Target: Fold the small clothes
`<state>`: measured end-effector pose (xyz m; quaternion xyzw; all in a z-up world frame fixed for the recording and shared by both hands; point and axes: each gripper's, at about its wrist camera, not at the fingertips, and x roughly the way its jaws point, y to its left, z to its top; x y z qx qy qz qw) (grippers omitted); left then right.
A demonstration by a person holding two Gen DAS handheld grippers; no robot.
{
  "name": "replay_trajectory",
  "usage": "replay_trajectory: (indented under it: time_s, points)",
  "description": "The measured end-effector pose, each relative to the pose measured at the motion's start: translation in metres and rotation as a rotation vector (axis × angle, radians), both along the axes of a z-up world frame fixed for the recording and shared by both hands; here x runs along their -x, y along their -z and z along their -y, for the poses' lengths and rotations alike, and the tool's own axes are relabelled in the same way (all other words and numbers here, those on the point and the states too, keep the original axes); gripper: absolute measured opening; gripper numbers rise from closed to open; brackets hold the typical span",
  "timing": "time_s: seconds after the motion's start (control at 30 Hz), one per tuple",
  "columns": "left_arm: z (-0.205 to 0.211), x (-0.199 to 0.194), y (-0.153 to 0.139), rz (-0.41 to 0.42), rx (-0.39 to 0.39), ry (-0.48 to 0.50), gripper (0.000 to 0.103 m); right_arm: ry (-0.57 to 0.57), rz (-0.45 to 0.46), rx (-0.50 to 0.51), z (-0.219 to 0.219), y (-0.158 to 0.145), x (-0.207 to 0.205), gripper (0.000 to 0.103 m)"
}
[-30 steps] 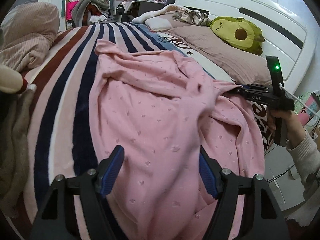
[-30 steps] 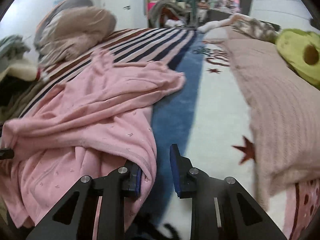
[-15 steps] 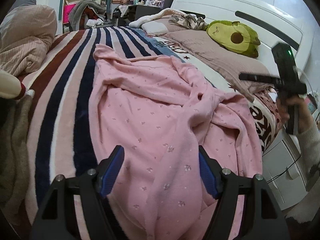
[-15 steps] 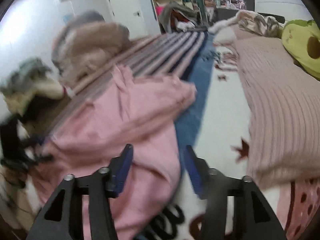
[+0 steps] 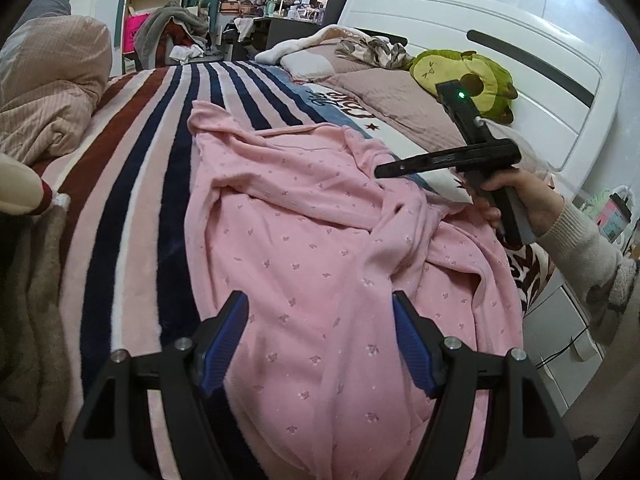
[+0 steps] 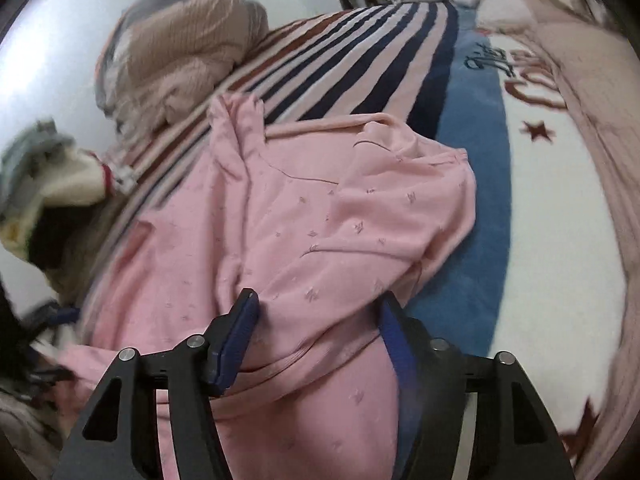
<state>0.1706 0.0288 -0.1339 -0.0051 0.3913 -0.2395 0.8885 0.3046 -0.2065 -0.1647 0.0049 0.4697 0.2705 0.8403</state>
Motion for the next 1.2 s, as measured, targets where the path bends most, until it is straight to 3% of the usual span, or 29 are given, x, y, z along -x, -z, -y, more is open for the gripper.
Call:
replay_trajectory:
  time_s: [0.03,0.23,0.4,0.5,0.53,0.6,0.8,1.0,1.07,1.2]
  points:
    - [0.001,0.000,0.001,-0.003,-0.003,0.003,0.068,0.001,0.022,0.030,-0.002,0.000,0.000,0.008]
    - [0.005,-0.005,0.009,-0.018,-0.003,0.011,0.068,0.067,0.169,0.156,0.014,-0.025,-0.001,0.005]
    - [0.010,-0.010,0.013,-0.023,-0.001,0.020,0.068,0.149,0.236,0.256,0.033,-0.032,-0.013,0.005]
    - [0.009,-0.009,0.016,-0.034,-0.018,0.016,0.068,0.136,0.191,0.234,0.033,-0.024,-0.017,0.015]
    - [0.007,-0.006,0.016,-0.039,-0.020,0.016,0.068,0.138,0.187,0.228,0.033,-0.024,-0.015,0.031]
    - [0.004,0.001,0.014,-0.047,-0.020,0.018,0.068,0.138,0.216,0.206,0.033,-0.029,-0.004,0.046]
    - [0.007,0.037,0.013,-0.096,0.048,0.052,0.066,0.111,0.240,0.111,0.030,-0.049,0.042,0.046]
    - [0.016,0.061,0.026,-0.134,0.037,0.029,0.032,0.089,0.202,0.048,0.022,-0.048,0.085,0.046]
    - [0.017,0.066,0.025,-0.120,0.006,0.031,0.015,0.084,0.188,0.037,0.021,-0.046,0.094,0.046]
    - [0.003,0.072,0.001,-0.053,-0.038,0.033,0.011,0.093,0.174,0.028,0.022,-0.046,0.103,0.046]
